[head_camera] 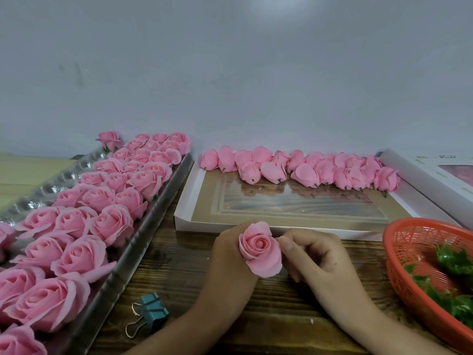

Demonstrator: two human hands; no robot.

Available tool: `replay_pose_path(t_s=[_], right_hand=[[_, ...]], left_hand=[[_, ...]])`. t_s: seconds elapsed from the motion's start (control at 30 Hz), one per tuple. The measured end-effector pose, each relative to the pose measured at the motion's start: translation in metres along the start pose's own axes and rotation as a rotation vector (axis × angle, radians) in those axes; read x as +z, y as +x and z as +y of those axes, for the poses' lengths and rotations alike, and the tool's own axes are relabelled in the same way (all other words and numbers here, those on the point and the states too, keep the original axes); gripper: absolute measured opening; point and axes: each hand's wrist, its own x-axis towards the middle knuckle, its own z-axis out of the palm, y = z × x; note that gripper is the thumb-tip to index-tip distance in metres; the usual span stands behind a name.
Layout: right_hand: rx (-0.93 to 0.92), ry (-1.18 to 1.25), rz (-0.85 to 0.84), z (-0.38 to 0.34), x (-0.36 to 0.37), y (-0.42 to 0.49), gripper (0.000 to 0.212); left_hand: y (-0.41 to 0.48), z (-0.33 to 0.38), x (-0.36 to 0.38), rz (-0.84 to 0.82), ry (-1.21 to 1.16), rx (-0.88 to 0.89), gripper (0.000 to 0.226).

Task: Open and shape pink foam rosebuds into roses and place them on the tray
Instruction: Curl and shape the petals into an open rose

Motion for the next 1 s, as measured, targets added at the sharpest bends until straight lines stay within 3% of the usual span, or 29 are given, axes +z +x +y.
replay_pose_path(t_s=[0.13,0.2,0.37,0.47,0.57,0.7,1.0], right_hand=[[0.030,0.129,-0.088,-0.001,-0.002,0.000,0.034],[0.019,0.156,-0.119,-0.002,-0.002,0.000,0.030],[0.039,0.183,-0.118,-0.003,-0.001,0.002,0.035],[0.074,0.196,-0.091,-0.004,-0.001,0.002,0.032],[0.087,0.168,-0.065,-0.003,-0.001,0.002,0.031],[0.087,0.132,-0.033,-0.001,0.000,0.003,0.032],[-0.097,-0.297,0.126,0.004,0.002,0.000,0.025]], left_hand=[[0.008,-0.013,-0.001,0.037,-0.198,-0.224,0.070],[0.011,-0.016,0.000,0.025,-0.249,-0.254,0.073],[0.010,-0.016,-0.004,-0.007,-0.081,-0.102,0.050],[0.010,-0.018,-0.005,0.008,-0.014,-0.175,0.066],[0.010,-0.012,-0.005,0.012,0.073,-0.057,0.047],[0.008,-0.007,-0.005,0.011,0.108,0.004,0.041],[0.009,-0.010,-0.004,0.004,0.033,0.032,0.040]])
